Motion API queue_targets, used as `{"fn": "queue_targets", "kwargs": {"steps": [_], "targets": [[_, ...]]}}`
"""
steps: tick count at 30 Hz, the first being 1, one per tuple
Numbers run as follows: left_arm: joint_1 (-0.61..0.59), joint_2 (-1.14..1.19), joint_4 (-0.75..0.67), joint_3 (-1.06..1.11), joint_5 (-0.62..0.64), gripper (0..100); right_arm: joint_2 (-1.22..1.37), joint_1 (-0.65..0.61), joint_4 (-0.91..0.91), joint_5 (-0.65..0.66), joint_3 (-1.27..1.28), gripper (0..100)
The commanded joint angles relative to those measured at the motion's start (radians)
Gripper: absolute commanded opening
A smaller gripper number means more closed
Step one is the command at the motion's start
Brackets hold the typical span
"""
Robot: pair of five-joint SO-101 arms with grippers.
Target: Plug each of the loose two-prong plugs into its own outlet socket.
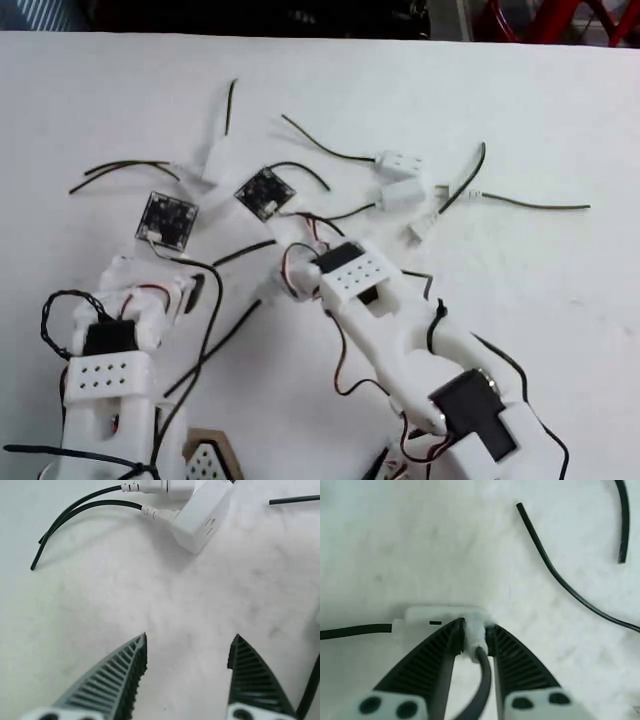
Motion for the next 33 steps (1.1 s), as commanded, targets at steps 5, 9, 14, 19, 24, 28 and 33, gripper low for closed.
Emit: {"fn": "queue_targets", "kwargs": {"steps": [5,9,14,19,24,28,33], "targets": [[-0.076,-0.028,-0.023,-0.006,0.015,26,0.044,-0.007,0.024,0.006,-0.048,1.6],[-0.148,-0.03,-0.023,-0.034,0.106,27,0.033,0.001,0.022,0.002,-0.101,1.7],[-0.229,-0.03,-0.032,-0.046,0.169,27,0.007,-0.002,0.018,-0.172,-0.206,1.9],[-0.24,-0.03,-0.055,-0.044,0.178,26,0.036,-0.004,0.016,-0.288,-0.341,2.1],[-0.24,-0.03,-0.055,-0.044,0.178,26,0.099,-0.044,-0.044,-0.37,-0.474,2.1],[-0.24,-0.03,-0.055,-0.044,0.178,26,0.196,-0.113,-0.099,-0.368,-0.551,2.2],[-0.236,-0.03,-0.055,-0.041,0.175,26,0.354,-0.147,-0.07,-0.368,-0.654,18.0]]}}
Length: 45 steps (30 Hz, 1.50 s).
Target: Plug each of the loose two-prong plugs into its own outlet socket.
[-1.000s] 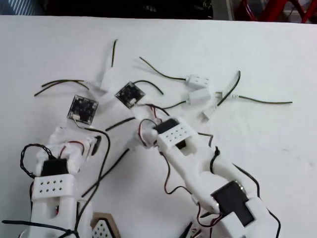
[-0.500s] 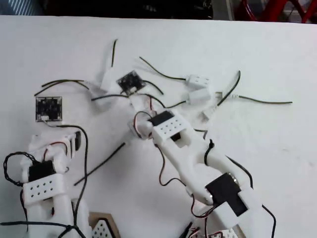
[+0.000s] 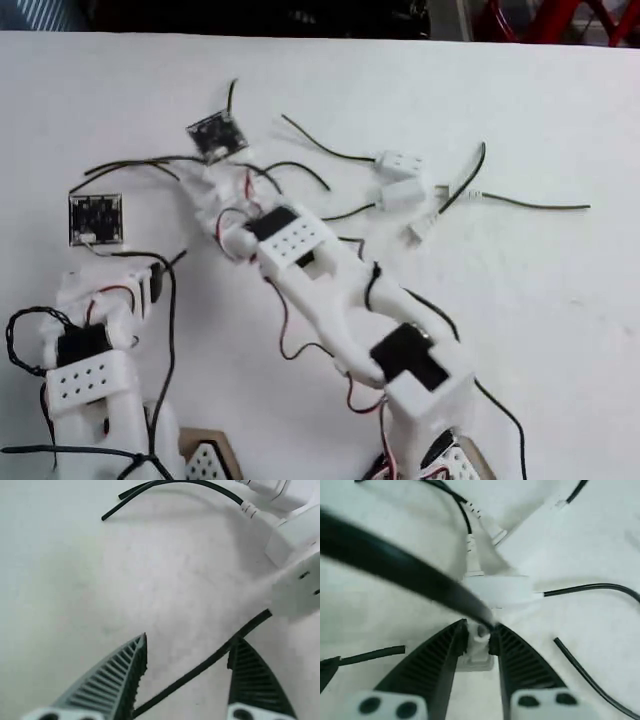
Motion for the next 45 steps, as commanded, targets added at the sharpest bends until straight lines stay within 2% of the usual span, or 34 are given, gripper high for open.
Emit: {"fn": "queue_targets", "kwargs": {"steps": [1,4,10,15,19,24,30,32,37,41,45], "targets": [[-0.005,-0.03,-0.021,-0.041,0.006,26,0.048,-0.007,0.027,-0.008,-0.104,21.6],[-0.005,-0.03,-0.021,-0.04,0.005,26,0.035,-0.005,0.162,-0.008,-0.16,24.7],[-0.005,-0.03,-0.023,-0.04,0.005,26,-0.179,0.053,0.489,0.005,-0.244,24.7],[-0.005,-0.03,-0.023,-0.04,0.005,26,-0.312,0.191,0.645,0.206,-0.241,24.7],[-0.005,-0.03,-0.023,-0.04,0.005,26,-0.331,0.314,0.742,0.308,-0.241,24.7],[-0.004,-0.03,-0.023,-0.04,0.003,26,-0.331,0.467,0.74,0.359,-0.195,24.7],[-0.004,-0.03,-0.023,-0.038,0.003,26,-0.329,0.595,0.561,0.353,-0.028,24.7],[-0.004,-0.03,-0.023,-0.038,0.003,26,-0.331,0.616,0.498,0.304,0.04,24.7],[-0.002,-0.03,-0.023,-0.038,0.003,26,-0.329,0.647,0.404,-0.005,0.16,19.4],[-0.002,-0.03,-0.023,-0.038,0.003,26,-0.326,0.679,0.389,-0.117,0.173,16.8],[-0.002,-0.03,-0.023,-0.038,0.003,26,-0.269,0.72,0.395,-0.17,0.138,16.6]]}}
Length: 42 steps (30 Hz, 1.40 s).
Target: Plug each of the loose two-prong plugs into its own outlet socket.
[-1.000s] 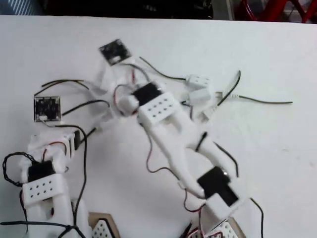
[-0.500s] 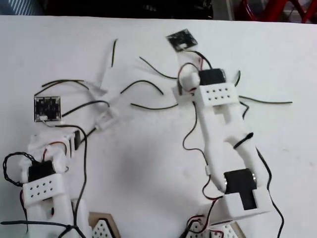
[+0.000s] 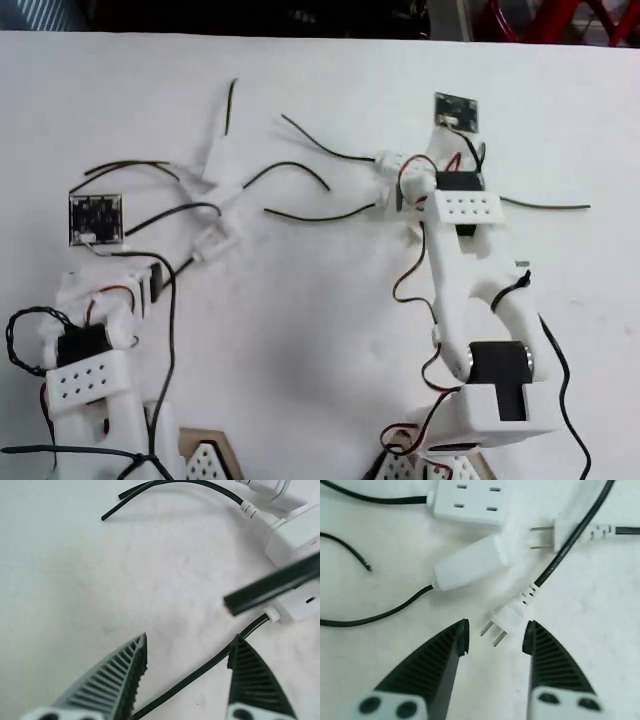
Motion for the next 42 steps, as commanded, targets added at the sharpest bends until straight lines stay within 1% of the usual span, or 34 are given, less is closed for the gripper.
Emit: {"fn": "queue_targets", "kwargs": {"steps": [1,7,12,17,21,23,27,29,32,34,39,42], "targets": [[-0.002,-0.03,-0.023,-0.038,0.003,26,0.035,0.038,-0.004,-0.035,-0.052,16.6],[-0.002,-0.028,-0.023,-0.038,0.003,26,0.208,0.05,0.061,-0.038,-0.15,16.6],[-0.002,-0.028,-0.023,-0.038,0.003,26,0.308,0.045,0.094,-0.091,-0.247,16.6],[-0.002,-0.028,-0.023,-0.038,0.003,26,0.387,0.044,0.096,-0.097,-0.301,16.6],[-0.002,-0.028,-0.023,-0.038,0.003,26,0.432,0.045,0.097,-0.137,-0.338,16.0],[-0.002,-0.028,-0.023,-0.038,0.003,26,0.433,0.045,0.097,-0.141,-0.341,12.3],[-0.002,-0.028,-0.023,-0.038,0.003,26,0.426,0.05,0.097,-0.135,-0.367,1.1],[-0.001,-0.028,-0.023,-0.038,0.003,26,0.41,0.05,0.119,-0.133,-0.368,2.6],[0.025,-0.022,-0.023,-0.037,0.0,26,0.38,0.05,0.16,-0.129,-0.37,1.7],[0.033,-0.022,-0.021,-0.035,0.0,26,0.352,0.047,0.199,-0.063,-0.37,1.7],[0.033,-0.028,-0.025,-0.026,0.0,26,0.312,0.045,0.321,0.221,-0.364,1.7],[0.033,-0.028,-0.025,-0.025,0.0,26,0.314,0.045,0.375,0.342,-0.362,1.7]]}}
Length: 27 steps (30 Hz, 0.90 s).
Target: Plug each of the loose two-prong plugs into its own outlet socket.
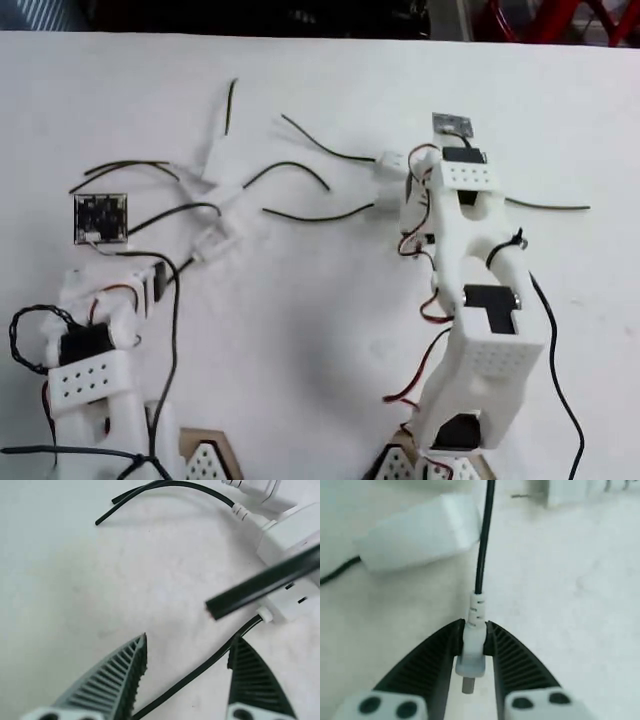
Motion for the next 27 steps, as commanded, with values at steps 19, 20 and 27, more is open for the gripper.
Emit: {"fn": "queue_targets", "kwargs": {"steps": [19,20,27], "targets": [[0.01,-0.028,-0.02,-0.025,0.0,26,0.054,-0.004,0.116,0.255,-0.051,8.7],[0.01,-0.028,-0.02,-0.025,0.0,26,0.054,0.001,0.117,0.255,-0.061,8.7],[0.01,-0.028,-0.02,-0.025,0.0,26,0.062,0.001,0.177,0.255,-0.114,7.4]]}}
